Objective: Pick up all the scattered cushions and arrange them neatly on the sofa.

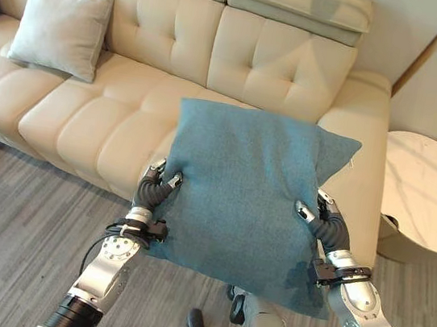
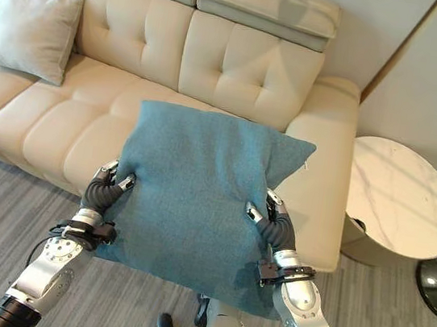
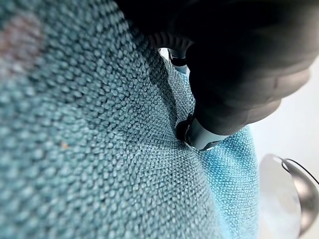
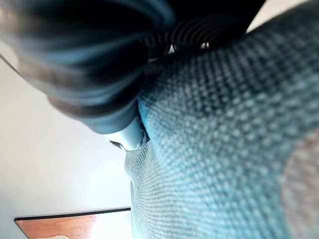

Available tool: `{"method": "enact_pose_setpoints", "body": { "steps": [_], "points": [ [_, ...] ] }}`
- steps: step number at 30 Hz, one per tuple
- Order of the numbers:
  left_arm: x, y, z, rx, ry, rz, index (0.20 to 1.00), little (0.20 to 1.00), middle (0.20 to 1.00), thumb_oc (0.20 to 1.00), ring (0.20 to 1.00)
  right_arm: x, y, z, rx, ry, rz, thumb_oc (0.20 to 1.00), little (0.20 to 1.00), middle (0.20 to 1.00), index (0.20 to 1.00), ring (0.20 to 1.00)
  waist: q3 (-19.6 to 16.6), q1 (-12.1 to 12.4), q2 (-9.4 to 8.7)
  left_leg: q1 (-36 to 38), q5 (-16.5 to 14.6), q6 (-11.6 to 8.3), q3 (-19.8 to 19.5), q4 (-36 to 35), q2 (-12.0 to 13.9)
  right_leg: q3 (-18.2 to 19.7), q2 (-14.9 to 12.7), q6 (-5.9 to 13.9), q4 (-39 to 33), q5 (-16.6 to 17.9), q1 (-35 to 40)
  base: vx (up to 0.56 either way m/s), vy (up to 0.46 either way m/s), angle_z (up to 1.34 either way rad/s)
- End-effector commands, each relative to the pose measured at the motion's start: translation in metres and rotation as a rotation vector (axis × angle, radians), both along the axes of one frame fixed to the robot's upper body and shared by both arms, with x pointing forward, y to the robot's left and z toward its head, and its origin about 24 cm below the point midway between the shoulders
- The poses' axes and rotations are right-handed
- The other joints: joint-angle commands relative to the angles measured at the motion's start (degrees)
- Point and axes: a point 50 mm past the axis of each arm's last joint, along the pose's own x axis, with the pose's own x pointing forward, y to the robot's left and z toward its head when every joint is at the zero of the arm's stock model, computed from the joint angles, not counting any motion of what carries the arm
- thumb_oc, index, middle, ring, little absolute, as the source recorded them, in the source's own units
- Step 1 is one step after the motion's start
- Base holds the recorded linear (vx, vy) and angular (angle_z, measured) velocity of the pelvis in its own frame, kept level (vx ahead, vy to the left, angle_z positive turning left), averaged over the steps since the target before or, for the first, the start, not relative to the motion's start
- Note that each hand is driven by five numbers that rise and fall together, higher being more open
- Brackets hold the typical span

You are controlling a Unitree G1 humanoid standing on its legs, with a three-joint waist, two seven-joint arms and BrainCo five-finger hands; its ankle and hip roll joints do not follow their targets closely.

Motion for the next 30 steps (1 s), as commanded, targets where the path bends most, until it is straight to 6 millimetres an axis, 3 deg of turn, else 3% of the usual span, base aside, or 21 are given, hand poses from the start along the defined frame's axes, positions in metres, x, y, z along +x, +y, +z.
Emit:
{"method": "enact_pose_setpoints", "body": {
  "steps": [1, 2, 5, 7, 9, 10, 14, 19, 23, 27, 30],
  "points": [
    [-0.001, -0.053, 0.049, -0.056, -0.273, -0.285, 0.200, 0.200, 0.200, 0.200, 0.200, 0.000, 0.034, 0.057, 0.098, -0.326, 0.236, 0.200, 0.200, 0.200, 0.200, 0.200, -4.0, -1.3, 0.84, 4.0, 1.7, -7.80, 0.7, 10.0, 4.1, 1.7, 2.1, 2.61, -0.4, -2.3, 5.0, 0.43, -0.152, 0.49],
    [0.000, -0.052, 0.047, -0.050, -0.261, -0.282, 0.200, 0.200, 0.200, 0.200, 0.200, -0.001, 0.031, 0.058, 0.097, -0.326, 0.237, 0.200, 0.200, 0.200, 0.200, 0.200, -4.6, -1.6, 0.08, 1.0, 5.3, -9.06, 2.5, 17.6, 6.7, 2.9, 2.4, 1.00, -1.1, -3.6, 7.2, 0.29, -0.121, 0.34],
    [0.000, -0.049, 0.044, -0.043, -0.248, -0.269, 0.200, 0.200, 0.200, 0.200, 0.200, -0.002, 0.026, 0.057, 0.090, -0.315, 0.228, 0.200, 0.200, 0.200, 0.200, 0.200, -5.0, -1.5, -0.10, -1.2, 6.1, -8.95, 4.3, 22.4, 8.6, 4.1, 3.2, -0.33, -1.8, -5.1, 9.5, 0.25, -0.079, -0.11],
    [0.000, -0.049, 0.040, -0.042, -0.227, -0.271, 0.200, 0.200, 0.200, 0.200, 0.200, -0.004, 0.022, 0.055, 0.076, -0.306, 0.218, 0.200, 0.200, 0.200, 0.200, 0.200, -5.4, -1.0, -0.69, -3.8, 1.8, -6.54, 5.5, 18.6, 10.5, 6.1, 2.9, 0.23, -2.0, -6.6, 11.8, 0.31, 0.013, -0.24],
    [0.000, -0.048, 0.040, -0.033, -0.226, -0.270, 0.200, 0.200, 0.200, 0.200, 0.200, -0.004, 0.020, 0.055, 0.067, -0.309, 0.207, 0.200, 0.200, 0.200, 0.200, 0.200, -5.6, -0.8, -1.45, -4.7, 0.8, -6.00, 5.1, 15.8, 10.6, 7.0, 2.1, 0.70, -2.1, -6.9, 12.1, 0.23, 0.079, -0.64],
    [0.000, -0.048, 0.040, -0.021, -0.225, -0.272, 0.200, 0.200, 0.200, 0.200, 0.200, -0.003, 0.019, 0.055, 0.064, -0.305, 0.197, 0.200, 0.200, 0.200, 0.200, 0.200, -5.1, 0.1, -2.28, -7.6, 0.6, -5.99, 1.8, 10.3, 10.3, 9.2, 1.7, 1.22, -1.9, -7.5, 13.2, 0.27, 0.133, -0.57],
    [-0.002, -0.046, 0.038, -0.033, -0.217, -0.255, 0.200, 0.200, 0.200, 0.200, 0.200, -0.002, 0.014, 0.046, 0.053, -0.269, 0.155, 0.200, 0.200, 0.200, 0.200, 0.200, -4.7, 1.3, -1.65, -8.7, 4.8, -7.68, -7.4, 2.2, 9.2, 15.6, 3.3, 1.52, -0.9, -8.0, 14.7, 0.23, 0.176, -0.85],
    [-0.003, -0.038, 0.031, -0.003, -0.187, -0.240, 0.200, 0.200, 0.200, 0.200, 0.200, 0.003, 0.022, 0.034, 0.036, -0.217, 0.173, 0.200, 0.200, 0.200, 0.200, 0.200, -6.0, 1.7, -0.98, -5.2, 4.9, -6.29, -4.7, -2.2, 8.2, 18.5, 2.4, 2.82, -1.7, -6.5, 14.8, 0.16, 0.198, -0.90],
    [0.002, -0.022, 0.032, 0.077, -0.193, -0.187, 0.200, 0.200, 0.200, 0.200, 0.200, 0.014, 0.042, 0.041, 0.058, -0.246, 0.222, 0.200, 0.200, 0.200, 0.200, 0.200, -6.0, 3.5, -0.50, -2.9, 4.7, -4.66, -0.5, -4.6, 7.3, 20.1, 1.5, 4.36, -1.5, -5.7, 13.7, 0.07, 0.170, -0.72],
    [0.011, -0.002, 0.045, 0.123, -0.247, -0.082, 0.200, 0.200, 0.200, 0.200, 0.200, 0.030, 0.072, 0.061, 0.075, -0.324, 0.295, 0.200, 0.200, 0.200, 0.200, 0.200, -4.4, 6.6, -0.37, -4.3, 4.6, -3.90, 2.8, -5.2, 6.7, 16.9, 0.2, 5.50, -1.1, -4.2, 9.9, -0.06, 0.051, -0.62],
    [0.020, 0.000, 0.053, 0.135, -0.280, -0.063, 0.200, 0.200, 0.200, 0.200, 0.200, 0.038, 0.081, 0.069, 0.087, -0.353, 0.311, 0.200, 0.200, 0.200, 0.200, 0.200, -3.6, 7.2, -0.15, -6.7, 4.7, -3.89, 2.4, -4.7, 6.3, 16.2, -0.5, 5.50, -1.4, -3.8, 8.2, -0.11, -0.006, -0.12]
  ]
}}
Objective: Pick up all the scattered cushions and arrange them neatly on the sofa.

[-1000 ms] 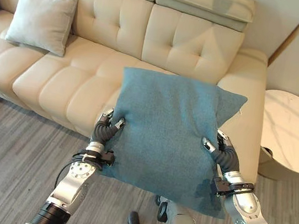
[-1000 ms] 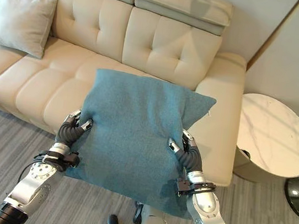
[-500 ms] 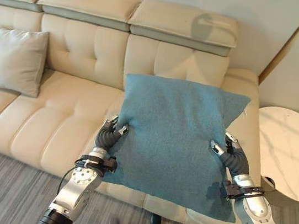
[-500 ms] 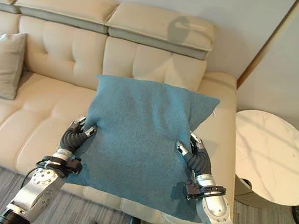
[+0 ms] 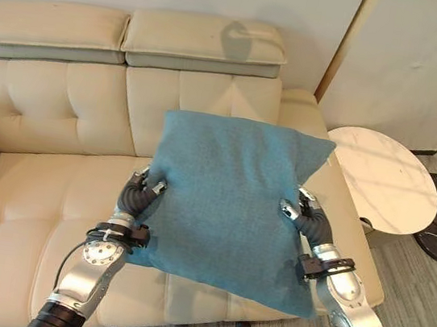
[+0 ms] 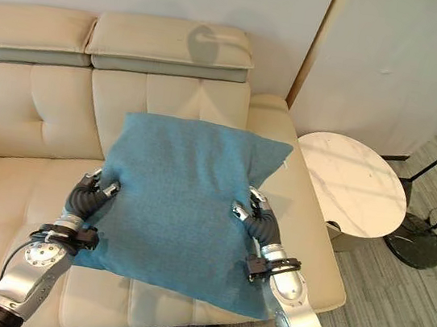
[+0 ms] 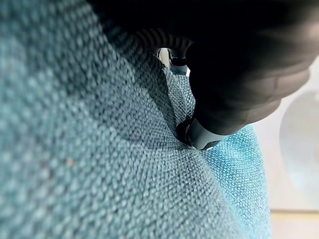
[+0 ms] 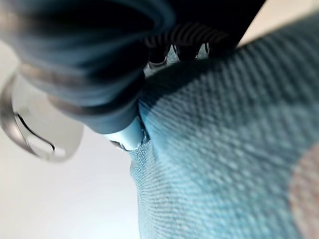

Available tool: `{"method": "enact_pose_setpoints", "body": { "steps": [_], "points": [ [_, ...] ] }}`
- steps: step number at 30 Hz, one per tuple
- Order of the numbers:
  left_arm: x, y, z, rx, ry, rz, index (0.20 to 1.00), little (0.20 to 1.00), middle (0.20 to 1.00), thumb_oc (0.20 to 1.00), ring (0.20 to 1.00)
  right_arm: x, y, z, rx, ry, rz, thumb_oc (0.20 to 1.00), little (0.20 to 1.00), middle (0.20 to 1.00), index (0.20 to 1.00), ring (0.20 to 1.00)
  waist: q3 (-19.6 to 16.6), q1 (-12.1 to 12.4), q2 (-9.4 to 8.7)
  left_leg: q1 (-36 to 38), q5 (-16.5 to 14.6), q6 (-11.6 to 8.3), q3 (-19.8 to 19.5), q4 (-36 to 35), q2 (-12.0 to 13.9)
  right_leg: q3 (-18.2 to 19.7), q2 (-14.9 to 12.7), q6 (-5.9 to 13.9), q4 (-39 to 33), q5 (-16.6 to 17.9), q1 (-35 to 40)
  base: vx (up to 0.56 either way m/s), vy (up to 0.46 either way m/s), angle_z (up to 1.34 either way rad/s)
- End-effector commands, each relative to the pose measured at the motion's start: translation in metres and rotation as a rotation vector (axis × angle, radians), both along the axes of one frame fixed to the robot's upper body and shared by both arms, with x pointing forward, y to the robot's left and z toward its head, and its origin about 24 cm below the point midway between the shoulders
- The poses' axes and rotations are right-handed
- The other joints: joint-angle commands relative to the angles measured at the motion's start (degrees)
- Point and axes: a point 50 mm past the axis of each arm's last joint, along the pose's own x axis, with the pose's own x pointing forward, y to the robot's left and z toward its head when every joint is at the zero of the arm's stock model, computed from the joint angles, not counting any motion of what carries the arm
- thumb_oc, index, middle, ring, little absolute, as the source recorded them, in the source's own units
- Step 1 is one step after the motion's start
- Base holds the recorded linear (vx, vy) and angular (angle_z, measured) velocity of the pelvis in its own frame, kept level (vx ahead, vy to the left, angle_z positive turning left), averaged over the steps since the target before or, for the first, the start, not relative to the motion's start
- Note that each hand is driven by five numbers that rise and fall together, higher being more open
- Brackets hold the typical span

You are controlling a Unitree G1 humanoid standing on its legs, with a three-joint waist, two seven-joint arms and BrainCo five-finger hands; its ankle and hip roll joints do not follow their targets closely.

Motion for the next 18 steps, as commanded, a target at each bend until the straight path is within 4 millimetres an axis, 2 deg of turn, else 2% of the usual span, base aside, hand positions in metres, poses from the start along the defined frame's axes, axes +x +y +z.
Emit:
{"method": "enact_pose_setpoints", "body": {
  "steps": [1, 2, 3, 5, 6, 8, 12, 15, 17, 18],
  "points": [
    [0.027, -0.045, 0.057, 0.009, -0.310, -0.184, 0.200, 0.200, 0.200, 0.200, 0.200, 0.014, 0.055, 0.080, 0.128, -0.360, 0.213, 0.200, 0.200, 0.200, 0.200, 0.200, 1.3, 2.4, -0.10, -2.2, -8.1, -0.83, -1.9, 4.7, 0.8, -2.0, -0.4, 1.33, 3.5, -1.0, -5.0, -0.21, -0.013, 0.19],
    [0.032, -0.047, 0.064, 0.003, -0.337, -0.177, 0.200, 0.200, 0.200, 0.200, 0.200, 0.018, 0.060, 0.088, 0.148, -0.386, 0.214, 0.200, 0.200, 0.200, 0.200, 0.200, 2.1, 2.8, 0.27, -3.9, -7.8, -0.91, -2.1, 4.8, 0.5, -2.1, -0.7, 1.23, 3.3, -0.6, -6.4, -0.28, -0.020, 0.23],
    [0.045, -0.047, 0.082, 0.011, -0.404, -0.150, 0.200, 0.200, 0.200, 0.200, 0.200, 0.027, 0.070, 0.108, 0.171, -0.449, 0.207, 0.200, 0.200, 0.200, 0.200, 0.200, 3.3, 3.4, 0.97, -7.6, -7.0, -1.00, -2.7, 5.2, 0.0, -2.1, -1.2, 1.03, 3.1, 0.2, -9.6, -0.20, -0.017, 0.16],
    [0.046, -0.048, 0.083, 0.012, -0.406, -0.150, 0.200, 0.200, 0.200, 0.200, 0.200, 0.027, 0.070, 0.109, 0.171, -0.452, 0.206, 0.200, 0.200, 0.200, 0.200, 0.200, 3.2, 3.4, 0.94, -8.0, -7.0, -0.99, -2.7, 5.3, 0.0, -2.2, -1.2, 1.02, 3.2, 0.2, -10.0, -0.12, -0.008, 0.23],
    [0.058, -0.045, 0.100, 0.021, -0.466, -0.106, 0.200, 0.200, 0.200, 0.200, 0.200, 0.036, 0.081, 0.130, 0.184, -0.513, 0.198, 0.200, 0.200, 0.200, 0.200, 0.200, 3.6, 4.2, 1.77, -11.3, -5.8, -1.21, -2.9, 4.9, -0.2, -2.3, -1.7, 1.05, 3.1, 1.0, -13.3, -0.13, -0.020, 0.23],
    [0.074, -0.047, 0.126, 0.041, -0.544, -0.074, 0.200, 0.200, 0.200, 0.200, 0.200, 0.047, 0.093, 0.155, 0.184, -0.584, 0.175, 0.200, 0.200, 0.200, 0.200, 0.200, 3.9, 5.0, 2.53, -14.2, -4.1, -1.55, -3.2, 3.9, -0.1, -2.7, -2.0, 1.18, 2.7, 1.7, -16.1, -0.13, -0.038, 0.04],
    [0.103, -0.053, 0.198, 0.059, -0.729, -0.001, 0.200, 0.200, 0.200, 0.200, 0.200, 0.068, 0.111, 0.223, 0.211, -0.738, 0.067, 0.200, 0.200, 0.200, 0.200, 0.200, 5.2, 7.2, 4.27, -18.2, -0.5, -2.70, -4.9, 0.5, 0.3, -3.7, -1.5, 1.45, 2.4, 2.4, -20.6, -0.07, -0.038, 0.06],
    [0.115, -0.058, 0.251, 0.074, -0.829, 0.043, 0.200, 0.200, 0.200, 0.200, 0.200, 0.066, 0.124, 0.272, 0.205, -0.869, 0.003, 0.200, 0.200, 0.200, 0.200, 0.200, 6.1, 8.1, 5.49, -20.9, 1.5, -3.73, -6.3, -1.2, 0.3, -4.4, -1.2, 1.71, 2.5, 2.5, -23.6, -0.04, -0.037, 0.13],
    [0.117, -0.061, 0.284, 0.086, -0.884, 0.064, 0.200, 0.200, 0.200, 0.200, 0.200, 0.063, 0.132, 0.298, 0.166, -0.946, -0.041, 0.200, 0.200, 0.200, 0.200, 0.200, 6.5, 8.5, 6.08, -22.5, 2.0, -4.29, -7.2, -1.3, 0.2, -4.9, -1.1, 1.89, 3.0, 2.2, -25.3, -0.04, -0.048, 0.18],
    [0.117, -0.063, 0.307, 0.118, -0.921, 0.079, 0.200, 0.200, 0.200, 0.200, 0.200, 0.062, 0.132, 0.316, 0.134, -0.991, -0.083, 0.200, 0.200, 0.200, 0.200, 0.200, 6.9, 8.8, 6.38, -24.1, 2.4, -4.56, -7.7, -1.3, 0.1, -5.4, -1.2, 1.97, 3.4, 2.0, -26.6, -0.04, -0.038, 0.16]
  ]
}}
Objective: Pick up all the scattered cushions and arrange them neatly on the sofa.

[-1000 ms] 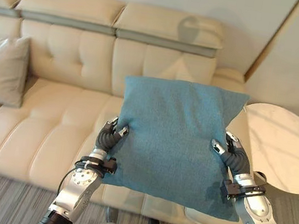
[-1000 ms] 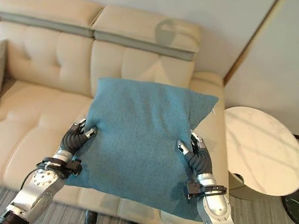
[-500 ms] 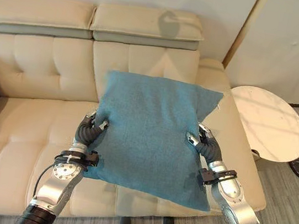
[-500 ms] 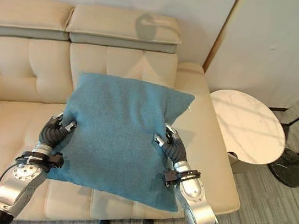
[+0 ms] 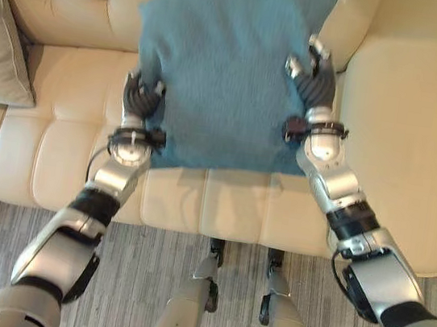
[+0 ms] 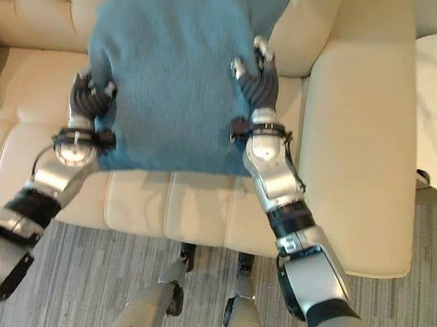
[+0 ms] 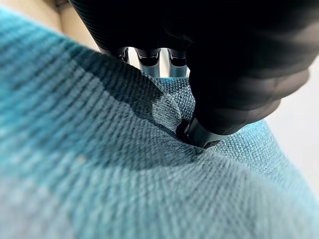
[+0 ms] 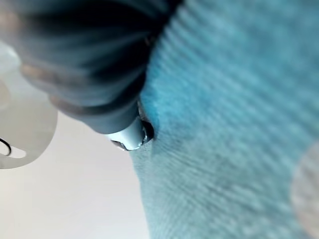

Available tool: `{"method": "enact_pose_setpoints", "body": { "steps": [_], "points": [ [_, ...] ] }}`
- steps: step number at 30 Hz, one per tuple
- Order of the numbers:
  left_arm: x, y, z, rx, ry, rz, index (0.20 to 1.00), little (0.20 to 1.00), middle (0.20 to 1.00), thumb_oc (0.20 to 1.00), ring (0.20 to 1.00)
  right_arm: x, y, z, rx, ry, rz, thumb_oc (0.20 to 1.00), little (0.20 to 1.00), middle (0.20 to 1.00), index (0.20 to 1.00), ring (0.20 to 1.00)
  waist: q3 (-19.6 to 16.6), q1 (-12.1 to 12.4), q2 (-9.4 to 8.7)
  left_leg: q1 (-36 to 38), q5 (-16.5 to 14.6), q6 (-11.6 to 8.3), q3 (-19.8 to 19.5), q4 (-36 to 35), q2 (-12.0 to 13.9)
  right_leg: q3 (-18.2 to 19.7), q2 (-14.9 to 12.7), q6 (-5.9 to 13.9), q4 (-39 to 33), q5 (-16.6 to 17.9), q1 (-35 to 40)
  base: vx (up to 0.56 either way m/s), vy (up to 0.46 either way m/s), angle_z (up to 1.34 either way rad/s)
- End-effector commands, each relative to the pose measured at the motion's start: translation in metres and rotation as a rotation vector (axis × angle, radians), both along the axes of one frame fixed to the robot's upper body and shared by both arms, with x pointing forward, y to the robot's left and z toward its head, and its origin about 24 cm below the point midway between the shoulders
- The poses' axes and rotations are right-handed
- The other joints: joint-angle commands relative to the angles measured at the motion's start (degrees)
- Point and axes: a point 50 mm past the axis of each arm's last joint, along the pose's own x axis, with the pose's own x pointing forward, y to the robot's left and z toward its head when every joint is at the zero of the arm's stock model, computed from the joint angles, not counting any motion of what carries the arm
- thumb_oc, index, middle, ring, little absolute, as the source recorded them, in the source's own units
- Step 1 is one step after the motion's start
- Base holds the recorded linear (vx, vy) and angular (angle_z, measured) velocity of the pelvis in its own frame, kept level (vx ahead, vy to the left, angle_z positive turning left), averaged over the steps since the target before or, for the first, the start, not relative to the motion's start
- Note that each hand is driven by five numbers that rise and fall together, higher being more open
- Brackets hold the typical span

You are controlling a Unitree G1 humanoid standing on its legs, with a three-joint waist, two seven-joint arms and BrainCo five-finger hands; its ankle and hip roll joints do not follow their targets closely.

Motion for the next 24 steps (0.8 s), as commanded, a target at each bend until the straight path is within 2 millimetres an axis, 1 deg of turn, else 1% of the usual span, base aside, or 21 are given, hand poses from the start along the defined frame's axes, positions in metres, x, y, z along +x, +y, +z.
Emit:
{"method": "enact_pose_setpoints", "body": {
  "steps": [1, 2, 3, 4, 5, 6, 7, 10, 12, 14, 16, 18, 19, 21, 22, 24],
  "points": [
    [-0.020, -0.052, 0.150, 0.146, -0.478, -0.150, 0.200, 0.200, 0.200, 0.200, 0.200, -0.056, 0.074, 0.107, -0.075, -0.454, 0.149, 0.200, 0.200, 0.200, 0.200, 0.200, 1.0, 2.0, -0.82, 4.0, -7.5, -3.36, -2.2, -0.4, -1.3, 0.2, -2.7, 4.44, 7.8, -8.3, -2.9, -0.06, -0.072, 0.23],
    [-0.022, -0.048, 0.179, 0.198, -0.492, -0.084, 0.200, 0.200, 0.200, 0.200, 0.200, -0.053, 0.063, 0.130, -0.079, -0.483, 0.042, 0.200, 0.200, 0.200, 0.200, 0.200, 1.4, 2.4, -0.17, 1.8, -6.9, -3.76, -3.2, -0.4, -1.6, -0.5, -2.8, 4.75, 8.2, -8.3, -4.8, -0.04, -0.050, 0.24],
    [-0.023, -0.048, 0.181, 0.200, -0.497, -0.085, 0.200, 0.200, 0.200, 0.200, 0.200, -0.054, 0.062, 0.132, -0.077, -0.489, 0.041, 0.200, 0.200, 0.200, 0.200, 0.200, 1.5, 2.4, -0.25, 1.6, -6.9, -3.77, -3.3, -0.4, -1.6, -0.6, -2.8, 4.74, 8.3, -8.3, -5.0, -0.05, -0.078, 0.30],
    [-0.024, -0.041, 0.201, 0.252, -0.482, -0.013, 0.200, 0.200, 0.200, 0.200, 0.200, -0.045, 0.046, 0.143, -0.160, -0.487, -0.100, 0.200, 0.200, 0.200, 0.200, 0.200, 1.7, 2.7, -0.01, -0.1, -6.4, -3.97, -4.0, -0.4, -1.9, -1.1, -3.0, 4.95, 8.5, -8.3, -6.6, -0.02, -0.034, 0.28],
    [-0.025, -0.042, 0.204, 0.253, -0.488, -0.015, 0.278, 0.278, 0.278, 0.278, 0.278, -0.045, 0.046, 0.145, -0.159, -0.492, -0.102, 0.200, 0.200, 0.200, 0.200, 0.200, 1.8, 2.8, -0.05, -0.4, -6.3, -3.98, -4.1, -0.4, -1.9, -1.1, -3.0, 4.94, 8.6, -8.3, -6.8, -0.04, -0.080, 0.26],
    [-0.026, -0.033, 0.217, 0.292, -0.453, 0.061, 1.000, 1.000, 1.000, 1.000, 1.000, -0.039, 0.029, 0.154, -0.229, -0.479, -0.204, 0.627, 0.627, 0.627, 0.627, 0.627, 2.0, 2.9, -0.14, -2.3, -5.9, -4.36, -4.4, -0.4, -2.0, -1.7, -3.0, 5.15, 8.4, -8.1, -8.2, -0.02, -0.046, 0.16],
    [-0.026, -0.033, 0.218, 0.292, -0.456, 0.060, 1.000, 1.000, 1.000, 1.000, 1.000, -0.039, 0.029, 0.155, -0.229, -0.482, -0.205, 1.000, 1.000, 1.000, 1.000, 1.000, 2.0, 2.9, -0.14, -2.4, -5.9, -4.36, -4.5, -0.4, -2.0, -1.7, -3.0, 5.15, 8.4, -8.1, -8.4, -0.02, -0.064, 0.12],
    [-0.030, -0.013, 0.232, 0.292, -0.405, 0.143, 1.000, 1.000, 1.000, 1.000, 1.000, -0.026, 0.002, 0.160, -0.332, -0.409, -0.318, 1.000, 1.000, 1.000, 1.000, 1.000, 2.3, 3.2, -0.52, -5.8, -4.9, -4.79, -5.1, -0.4, -1.9, -2.2, -3.2, 5.35, 8.1, -7.3, -11.2, -0.01, -0.059, 0.10],
    [-0.030, 0.003, 0.230, 0.319, -0.352, 0.197, 1.000, 1.000, 1.000, 1.000, 1.000, -0.016, -0.021, 0.155, -0.342, -0.338, -0.357, 1.000, 1.000, 1.000, 1.000, 1.000, 2.4, 3.3, -0.72, -7.7, -4.3, -5.09, -5.3, -0.4, -1.9, -2.5, -3.1, 5.34, 7.6, -7.0, -12.4, -0.01, -0.046, 0.08],
    [-0.027, 0.019, 0.220, 0.313, -0.306, 0.221, 1.000, 1.000, 1.000, 1.000, 1.000, -0.008, -0.037, 0.144, -0.317, -0.275, -0.364, 1.000, 1.000, 1.000, 1.000, 1.000, 2.5, 3.1, -0.96, -9.2, -3.9, -5.17, -5.5, -0.4, -1.8, -2.5, -3.1, 5.27, 7.6, -6.8, -13.7, 0.00, -0.008, 0.10],
    [-0.020, 0.034, 0.199, 0.283, -0.243, 0.231, 1.000, 1.000, 1.000, 1.000, 1.000, 0.001, -0.046, 0.125, -0.314, -0.209, -0.354, 1.000, 1.000, 1.000, 1.000, 1.000, 2.7, 2.6, -1.28, -10.1, -3.6, -5.29, -5.5, -0.4, -1.6, -2.3, -3.1, 5.25, 7.4, -6.7, -14.4, -0.01, 0.006, 0.08],
    [-0.014, 0.047, 0.176, 0.240, -0.184, 0.233, 1.000, 1.000, 1.000, 1.000, 1.000, 0.006, -0.047, 0.109, -0.308, -0.172, -0.326, 1.000, 1.000, 1.000, 1.000, 1.000, 3.0, 2.1, -1.67, -10.3, -3.6, -5.27, -5.6, -0.4, -1.6, -2.2, -2.9, 5.07, 7.2, -6.7, -14.3, -0.01, 0.000, 0.03],
    [-0.009, 0.057, 0.155, 0.212, -0.136, 0.235, 1.000, 1.000, 1.000, 1.000, 1.000, 0.010, -0.050, 0.095, -0.291, -0.145, -0.314, 1.000, 1.000, 1.000, 1.000, 1.000, 3.0, 1.7, -1.85, -10.2, -3.7, -5.24, -5.5, -0.4, -1.6, -2.2, -2.8, 5.04, 7.2, -6.6, -14.2, 0.00, 0.000, 0.00],
    [-0.004, 0.065, 0.127, 0.153, -0.083, 0.232, 1.000, 1.000, 1.000, 1.000, 1.000, 0.012, -0.052, 0.079, -0.245, -0.120, -0.289, 1.000, 1.000, 1.000, 1.000, 1.000, 3.2, 1.4, -2.06, -9.6, -3.9, -5.20, -5.6, -0.4, -1.6, -2.1, -2.8, 4.94, 7.0, -6.7, -13.6, -0.04, 0.012, 0.03],
    [-0.002, 0.066, 0.116, 0.131, -0.074, 0.222, 1.000, 1.000, 1.000, 1.000, 1.000, 0.010, -0.055, 0.076, -0.227, -0.127, -0.286, 1.000, 1.000, 1.000, 1.000, 1.000, 3.5, 1.3, -2.11, -9.4, -4.0, -5.19, -5.6, -0.4, -1.6, -2.1, -2.8, 4.88, 6.9, -6.7, -13.3, -0.06, 0.019, 0.14],
    [-0.003, 0.058, 0.105, 0.124, -0.115, 0.170, 1.000, 1.000, 1.000, 1.000, 1.000, 0.006, -0.066, 0.067, -0.207, -0.141, -0.296, 1.000, 1.000, 1.000, 1.000, 1.000, 4.1, 1.4, -1.85, -8.5, -4.2, -5.27, -5.7, -0.4, -1.6, -2.4, -2.9, 4.80, 6.6, -6.8, -12.1, -0.07, 0.021, 0.29]
  ]
}}
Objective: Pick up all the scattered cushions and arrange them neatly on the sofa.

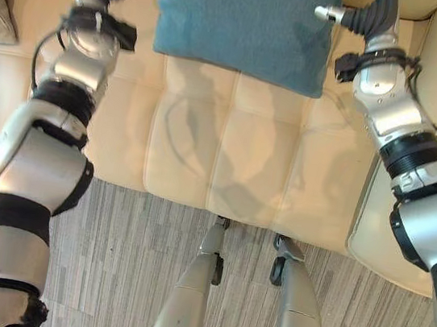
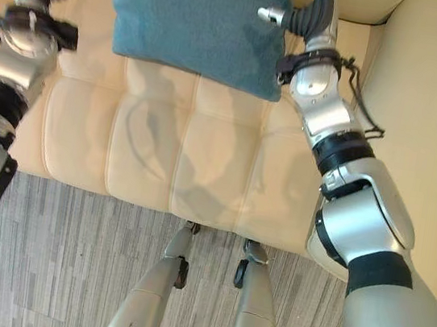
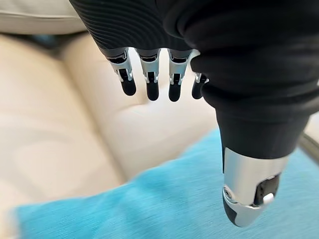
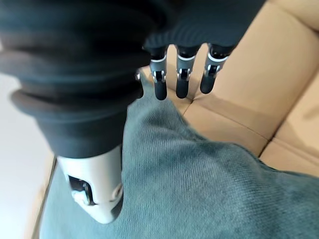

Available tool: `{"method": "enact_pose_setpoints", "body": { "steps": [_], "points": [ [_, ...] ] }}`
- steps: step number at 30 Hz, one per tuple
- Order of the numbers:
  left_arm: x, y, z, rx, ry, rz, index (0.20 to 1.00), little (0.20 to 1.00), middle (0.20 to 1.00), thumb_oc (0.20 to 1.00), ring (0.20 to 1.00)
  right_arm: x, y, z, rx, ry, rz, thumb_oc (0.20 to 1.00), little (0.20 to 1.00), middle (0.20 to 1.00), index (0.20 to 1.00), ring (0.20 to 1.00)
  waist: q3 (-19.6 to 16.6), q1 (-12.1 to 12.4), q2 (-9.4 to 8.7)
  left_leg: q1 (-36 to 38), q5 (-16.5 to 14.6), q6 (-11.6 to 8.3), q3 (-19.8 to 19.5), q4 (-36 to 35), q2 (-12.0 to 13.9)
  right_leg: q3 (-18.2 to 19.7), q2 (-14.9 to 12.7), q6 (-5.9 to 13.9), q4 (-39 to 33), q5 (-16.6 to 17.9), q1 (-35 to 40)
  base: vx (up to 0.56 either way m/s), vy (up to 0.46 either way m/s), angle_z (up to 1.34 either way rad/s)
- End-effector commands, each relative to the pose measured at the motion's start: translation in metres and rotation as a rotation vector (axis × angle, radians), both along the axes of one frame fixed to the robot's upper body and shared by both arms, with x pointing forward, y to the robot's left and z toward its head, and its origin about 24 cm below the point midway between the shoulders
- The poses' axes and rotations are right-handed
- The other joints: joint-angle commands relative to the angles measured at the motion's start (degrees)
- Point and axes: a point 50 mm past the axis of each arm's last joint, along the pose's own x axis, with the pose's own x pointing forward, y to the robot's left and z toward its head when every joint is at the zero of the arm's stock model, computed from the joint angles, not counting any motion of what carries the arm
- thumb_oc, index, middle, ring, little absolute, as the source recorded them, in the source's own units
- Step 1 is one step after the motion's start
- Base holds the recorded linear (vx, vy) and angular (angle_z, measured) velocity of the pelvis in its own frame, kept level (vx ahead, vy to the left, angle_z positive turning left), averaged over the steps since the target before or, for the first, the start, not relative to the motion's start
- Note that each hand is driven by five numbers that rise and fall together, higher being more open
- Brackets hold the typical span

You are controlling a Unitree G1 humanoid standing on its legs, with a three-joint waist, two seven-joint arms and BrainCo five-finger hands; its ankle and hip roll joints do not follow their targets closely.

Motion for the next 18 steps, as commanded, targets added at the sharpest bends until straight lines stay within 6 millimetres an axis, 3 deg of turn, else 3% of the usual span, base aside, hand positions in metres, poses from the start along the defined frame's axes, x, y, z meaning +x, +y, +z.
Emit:
{"method": "enact_pose_setpoints", "body": {
  "steps": [1, 4, 5, 7, 9, 10, 11, 12, 13, 14, 15, 16, 18],
  "points": [
    [-0.014, 0.009, 0.040, -0.004, -0.173, 0.015, 1.000, 1.000, 1.000, 1.000, 1.000, -0.014, 0.007, 0.028, 0.027, -0.148, 0.043, 1.000, 1.000, 1.000, 1.000, 1.000, 3.2, 1.4, -2.25, 2.3, -6.2, -4.41, 2.6, -0.6, -0.4, 0.9, -0.7, 5.32, -7.3, -0.8, 6.1, -0.09, 0.026, 0.14],
    [-0.024, 0.001, 0.038, 0.067, -0.232, -0.056, 1.000, 1.000, 1.000, 1.000, 1.000, -0.022, -0.007, 0.017, 0.014, -0.166, 0.053, 1.000, 1.000, 1.000, 1.000, 1.000, 3.8, 1.3, -2.18, 4.5, -6.2, -4.55, 2.8, -0.6, -0.3, 0.8, -0.7, 5.27, -7.9, -0.6, 8.7, -0.07, 0.034, -0.02],
    [-0.035, -0.004, 0.030, 0.122, -0.266, -0.131, 1.000, 1.000, 1.000, 1.000, 1.000, -0.030, -0.015, 0.001, -0.006, -0.159, 0.091, 1.000, 1.000, 1.000, 1.000, 1.000, 3.9, 1.3, -2.27, 7.3, -6.8, -4.62, 3.0, -0.6, -0.1, 0.6, -0.6, 5.13, -7.6, -1.3, 11.2, -0.05, 0.029, 0.00],
    [-0.035, -0.004, 0.027, 0.121, -0.262, -0.129, 1.000, 1.000, 1.000, 1.000, 1.000, -0.030, -0.014, -0.001, -0.008, -0.155, 0.091, 1.000, 1.000, 1.000, 1.000, 1.000, 3.8, 1.3, -2.17, 7.3, -6.5, -4.60, 3.0, -0.6, -0.1, 0.6, -0.6, 5.12, -7.8, -0.9, 11.2, 0.00, 0.002, -0.02],
    [-0.051, 0.001, -0.007, 0.210, -0.189, -0.213, 1.000, 1.000, 1.000, 1.000, 1.000, -0.046, -0.022, -0.042, -0.114, -0.073, 0.178, 1.000, 1.000, 1.000, 1.000, 1.000, 3.4, 0.4, -2.71, 12.4, -7.6, -4.46, 3.6, -0.6, 0.2, 0.5, -0.5, 4.82, -7.8, -2.0, 16.2, 0.01, 0.010, -0.05],
    [-0.051, 0.001, -0.007, 0.210, -0.188, -0.213, 1.000, 1.000, 1.000, 1.000, 1.000, -0.046, -0.022, -0.042, -0.115, -0.072, 0.178, 1.000, 1.000, 1.000, 1.000, 1.000, 3.3, 0.4, -2.69, 12.4, -7.6, -4.46, 3.6, -0.6, 0.2, 0.5, -0.5, 4.82, -7.9, -2.0, 16.3, 0.03, 0.008, -0.05],
    [-0.055, 0.006, -0.024, 0.192, -0.142, -0.224, 1.000, 1.000, 1.000, 1.000, 1.000, -0.052, -0.022, -0.059, -0.140, -0.037, 0.216, 1.000, 1.000, 1.000, 1.000, 1.000, 2.9, -0.1, -3.19, 14.1, -8.0, -4.33, 3.8, -0.6, 0.3, 0.5, -0.5, 4.70, -7.9, -2.1, 17.9, 0.09, 0.006, -0.09],
    [-0.069, 0.015, -0.064, 0.119, -0.067, -0.256, 1.000, 1.000, 1.000, 1.000, 1.000, -0.063, -0.025, -0.096, -0.175, 0.073, 0.275, 1.000, 1.000, 1.000, 1.000, 1.000, 2.1, -0.5, -4.13, 18.0, -9.2, -3.85, 4.5, -0.6, 0.9, 0.6, -0.4, 4.50, -7.5, -3.0, 21.1, 0.12, -0.002, -0.10],
    [-0.081, 0.019, -0.089, 0.099, -0.001, -0.277, 1.000, 1.000, 1.000, 1.000, 1.000, -0.074, -0.029, -0.112, -0.221, 0.116, 0.298, 1.000, 1.000, 1.000, 1.000, 1.000, 1.5, -0.9, -4.67, 20.0, -9.6, -3.55, 5.0, -0.6, 1.1, 0.6, -0.3, 4.46, -7.5, -3.3, 23.1, 0.09, -0.002, -0.14],
    [-0.082, 0.020, -0.090, 0.098, 0.002, -0.276, 1.000, 1.000, 1.000, 1.000, 1.000, -0.075, -0.029, -0.112, -0.222, 0.119, 0.299, 1.000, 1.000, 1.000, 1.000, 1.000, 1.4, -1.0, -4.63, 19.8, -9.5, -3.54, 5.0, -0.6, 1.1, 0.6, -0.3, 4.46, -7.7, -3.1, 23.1, 0.15, 0.013, -0.21],
    [-0.122, 0.027, -0.164, -0.017, 0.198, -0.299, 1.000, 1.000, 1.000, 1.000, 1.000, -0.109, -0.044, -0.176, -0.204, 0.321, 0.351, 1.000, 1.000, 1.000, 1.000, 1.000, -0.2, -1.9, -6.05, 25.2, -11.5, -2.28, 5.9, 0.0, 1.3, 0.6, -0.7, 4.42, -7.5, -4.3, 28.3, 0.11, 0.022, -0.30],
    [-0.122, 0.027, -0.164, -0.017, 0.199, -0.299, 1.000, 1.000, 1.000, 1.000, 1.000, -0.109, -0.044, -0.176, -0.204, 0.322, 0.352, 1.000, 1.000, 1.000, 1.000, 1.000, -0.3, -1.9, -6.04, 25.1, -11.3, -2.26, 5.9, -0.1, 1.3, 0.6, -0.7, 4.42, -7.6, -4.1, 28.2, 0.16, 0.021, -0.34],
    [-0.143, 0.032, -0.205, -0.048, 0.338, -0.259, 1.000, 1.000, 1.000, 1.000, 1.000, -0.129, -0.063, -0.221, -0.152, 0.487, 0.307, 1.000, 1.000, 1.000, 1.000, 1.000, -1.6, -2.9, -6.73, 28.0, -13.1, -1.56, 6.2, 1.2, 1.1, 0.3, -1.0, 4.70, -7.8, -4.9, 31.6, 0.08, 0.004, -0.23]
  ]
}}
